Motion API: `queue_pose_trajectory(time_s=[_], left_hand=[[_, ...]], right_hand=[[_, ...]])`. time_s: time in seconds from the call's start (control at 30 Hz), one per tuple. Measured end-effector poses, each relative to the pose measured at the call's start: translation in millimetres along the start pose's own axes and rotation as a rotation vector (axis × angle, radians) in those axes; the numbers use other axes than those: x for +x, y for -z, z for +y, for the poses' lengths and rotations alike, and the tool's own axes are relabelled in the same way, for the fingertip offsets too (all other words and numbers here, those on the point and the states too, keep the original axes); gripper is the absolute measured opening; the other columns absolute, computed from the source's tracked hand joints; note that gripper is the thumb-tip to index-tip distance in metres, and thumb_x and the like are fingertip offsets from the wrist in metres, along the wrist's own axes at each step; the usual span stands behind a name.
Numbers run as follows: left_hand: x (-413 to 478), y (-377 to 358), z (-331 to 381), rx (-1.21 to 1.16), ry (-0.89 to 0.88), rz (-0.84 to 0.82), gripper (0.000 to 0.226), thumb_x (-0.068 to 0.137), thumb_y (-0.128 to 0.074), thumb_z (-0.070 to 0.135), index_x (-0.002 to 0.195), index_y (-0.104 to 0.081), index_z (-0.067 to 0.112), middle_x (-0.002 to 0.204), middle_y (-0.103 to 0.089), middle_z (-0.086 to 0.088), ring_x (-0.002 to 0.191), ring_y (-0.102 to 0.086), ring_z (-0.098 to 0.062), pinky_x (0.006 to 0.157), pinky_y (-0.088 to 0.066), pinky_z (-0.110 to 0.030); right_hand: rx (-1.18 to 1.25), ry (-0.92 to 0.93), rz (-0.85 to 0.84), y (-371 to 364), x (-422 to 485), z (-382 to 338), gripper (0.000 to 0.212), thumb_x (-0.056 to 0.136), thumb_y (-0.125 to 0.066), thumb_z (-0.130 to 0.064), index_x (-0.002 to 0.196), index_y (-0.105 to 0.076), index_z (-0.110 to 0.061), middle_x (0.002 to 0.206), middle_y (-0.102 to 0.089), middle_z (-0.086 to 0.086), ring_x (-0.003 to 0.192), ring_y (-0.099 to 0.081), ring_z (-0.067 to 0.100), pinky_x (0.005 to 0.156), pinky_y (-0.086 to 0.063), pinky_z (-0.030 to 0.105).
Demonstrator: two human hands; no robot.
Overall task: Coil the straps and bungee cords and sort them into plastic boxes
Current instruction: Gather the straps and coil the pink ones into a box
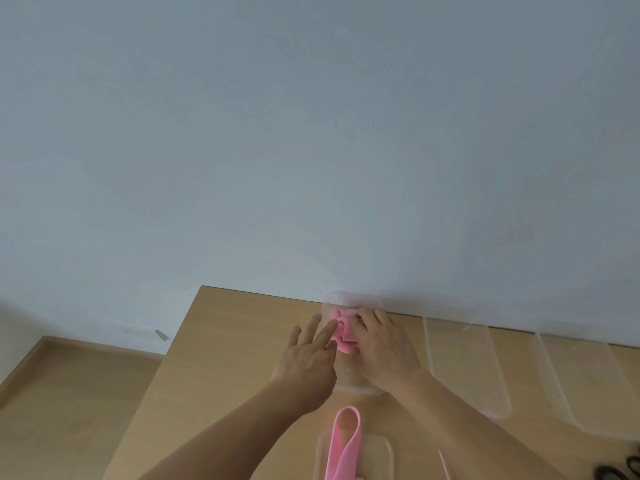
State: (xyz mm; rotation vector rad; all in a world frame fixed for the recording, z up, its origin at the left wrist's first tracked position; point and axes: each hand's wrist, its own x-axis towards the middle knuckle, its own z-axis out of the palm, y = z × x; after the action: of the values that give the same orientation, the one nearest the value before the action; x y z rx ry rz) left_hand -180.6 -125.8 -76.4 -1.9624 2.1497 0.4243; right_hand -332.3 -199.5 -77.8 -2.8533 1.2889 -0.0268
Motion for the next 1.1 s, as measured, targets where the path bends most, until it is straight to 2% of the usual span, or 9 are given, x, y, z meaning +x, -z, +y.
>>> queue_pose_trajectory(time_s=[0.13,0.23,0.3,0.4,0.57,0.73,0.9,1.03,1.1], left_hand=[[7,-1,-5,-0.013,0.007,0.019,0.059,0.1,-0.028,0.023,0.157,-0.013,0.019,0.166,0.004,0.006,0.151,0.017,-0.025,0.121,0.0,-0.051],[10,0,-7,-0.049,0.018,0.045,0.062,0.099,-0.029,0.023,0.158,-0.008,0.022,0.166,-0.002,0.006,0.152,0.014,-0.024,0.122,-0.002,-0.048],[10,-1,-7,-0.071,0.018,0.053,0.064,0.099,-0.03,0.024,0.158,-0.006,0.023,0.166,-0.003,0.007,0.152,0.013,-0.022,0.122,-0.002,-0.046],[9,-3,-6,-0.1,0.025,0.057,0.065,0.099,-0.031,0.023,0.158,-0.004,0.024,0.166,0.0,0.009,0.152,0.014,-0.02,0.123,-0.003,-0.045],[4,4,-9,-0.14,0.038,0.095,0.063,0.097,-0.037,0.022,0.155,-0.014,0.027,0.166,-0.001,0.008,0.152,0.011,-0.022,0.122,-0.007,-0.044],[-14,20,-11,-0.28,0.065,0.132,0.06,0.099,-0.041,0.026,0.155,-0.02,0.027,0.165,-0.011,0.006,0.152,0.001,-0.019,0.121,-0.014,-0.039],[-58,22,-20,-0.446,0.065,0.17,0.054,0.098,-0.045,0.024,0.15,-0.034,0.021,0.159,-0.028,0.003,0.148,-0.016,-0.018,0.118,-0.025,-0.037],[-94,8,-28,-0.521,0.046,0.142,0.05,0.098,-0.046,0.023,0.147,-0.04,0.019,0.155,-0.034,0.002,0.144,-0.026,-0.018,0.115,-0.028,-0.031],[-109,-1,-28,-0.546,0.027,0.122,0.048,0.098,-0.047,0.023,0.146,-0.043,0.018,0.153,-0.038,0.001,0.14,-0.033,-0.02,0.113,-0.029,-0.031]], right_hand=[[0.1,-0.024,0.019,3,2,5,0.045,0.086,-0.054,-0.037,0.128,-0.057,-0.021,0.115,-0.06,-0.003,0.106,-0.057,0.023,0.084,-0.048,0.034],[0.179,-0.042,0.129,6,1,5,0.037,0.075,-0.052,-0.032,0.107,-0.068,-0.022,0.098,-0.064,-0.005,0.086,-0.061,0.022,0.069,-0.053,0.034],[0.164,-0.017,0.156,3,0,5,0.024,0.071,-0.065,-0.027,0.094,-0.068,-0.021,0.093,-0.064,-0.006,0.085,-0.063,0.022,0.069,-0.052,0.033],[0.175,-0.029,0.146,0,-1,6,0.026,0.065,-0.076,-0.024,0.09,-0.068,-0.022,0.091,-0.064,-0.008,0.086,-0.063,0.021,0.069,-0.051,0.031],[0.177,-0.073,0.133,10,-2,6,0.028,0.071,-0.068,-0.026,0.099,-0.069,-0.019,0.097,-0.064,-0.003,0.09,-0.061,0.023,0.074,-0.052,0.034],[0.19,-0.08,0.106,36,-14,-8,0.049,0.082,-0.036,-0.041,0.111,-0.069,-0.017,0.107,-0.064,-0.001,0.101,-0.059,0.026,0.084,-0.049,0.038],[0.223,-0.103,0.154,50,-52,-40,0.036,0.08,-0.065,-0.019,0.116,-0.067,-0.015,0.115,-0.063,0.001,0.108,-0.058,0.028,0.085,-0.049,0.042],[0.331,-0.203,0.085,47,-97,-70,0.033,0.091,-0.058,-0.026,0.123,-0.062,-0.019,0.12,-0.058,-0.004,0.11,-0.053,0.02,0.092,-0.044,0.034],[0.384,-0.3,0.049,42,-119,-87,0.026,0.095,-0.053,-0.03,0.118,-0.061,-0.023,0.114,-0.058,-0.008,0.104,-0.054,0.015,0.085,-0.045,0.028]])
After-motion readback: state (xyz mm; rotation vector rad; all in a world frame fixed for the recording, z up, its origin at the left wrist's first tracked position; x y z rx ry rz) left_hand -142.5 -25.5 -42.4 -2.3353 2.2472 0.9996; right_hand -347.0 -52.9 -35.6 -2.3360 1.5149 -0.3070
